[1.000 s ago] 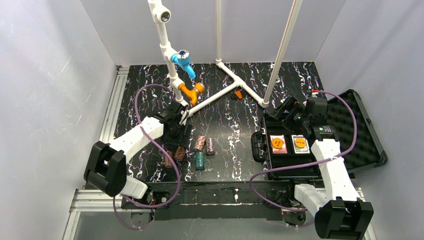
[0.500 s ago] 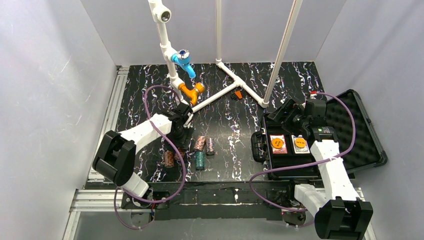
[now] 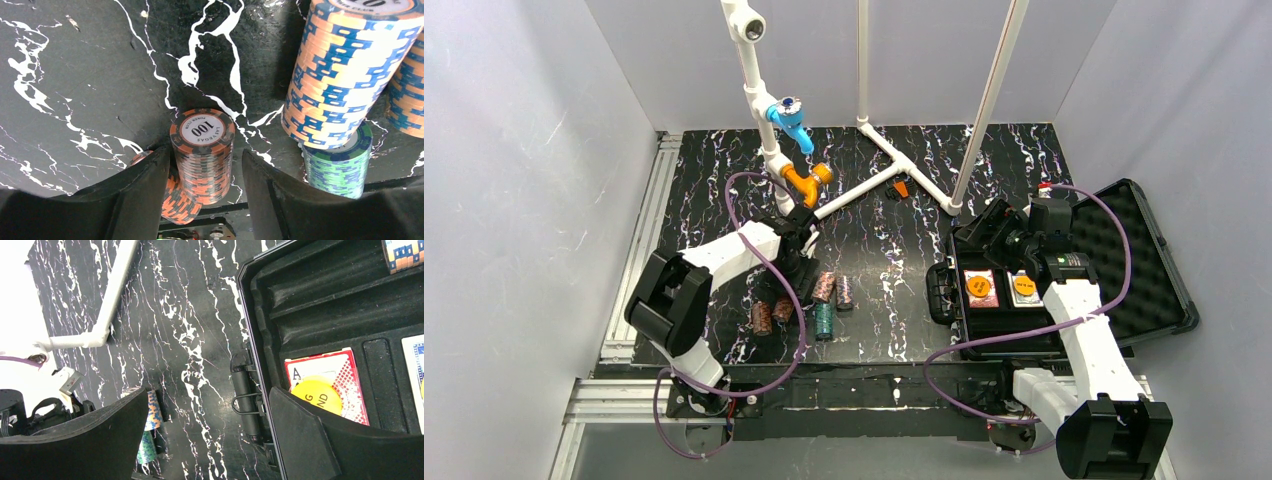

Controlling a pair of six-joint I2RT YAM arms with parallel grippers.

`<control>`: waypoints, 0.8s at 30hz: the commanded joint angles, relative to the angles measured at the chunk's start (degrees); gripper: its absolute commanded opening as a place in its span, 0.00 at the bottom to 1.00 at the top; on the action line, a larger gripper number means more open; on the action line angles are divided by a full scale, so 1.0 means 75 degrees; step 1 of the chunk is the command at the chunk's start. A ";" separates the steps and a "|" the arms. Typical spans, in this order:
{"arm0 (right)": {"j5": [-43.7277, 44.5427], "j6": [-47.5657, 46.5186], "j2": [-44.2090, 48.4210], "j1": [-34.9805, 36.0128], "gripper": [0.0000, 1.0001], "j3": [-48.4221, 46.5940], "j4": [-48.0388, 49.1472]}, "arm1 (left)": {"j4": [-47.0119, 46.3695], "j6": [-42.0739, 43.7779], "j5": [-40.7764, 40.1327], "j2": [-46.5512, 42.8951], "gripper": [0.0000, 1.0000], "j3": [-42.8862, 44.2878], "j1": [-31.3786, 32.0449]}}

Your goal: Pack up texas hold em set

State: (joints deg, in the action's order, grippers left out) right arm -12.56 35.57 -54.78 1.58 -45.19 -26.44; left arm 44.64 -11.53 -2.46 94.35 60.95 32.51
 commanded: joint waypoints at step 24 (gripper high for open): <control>-0.0002 -0.0286 0.0283 0.0032 0.98 -0.0037 -0.0085 | 0.0464 -0.0340 0.0041 0.0323 0.25 0.0290 0.0057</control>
State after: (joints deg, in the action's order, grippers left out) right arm -12.34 34.41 -53.84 1.58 -45.17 -27.00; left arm 46.74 -12.29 -1.76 97.06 63.05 33.12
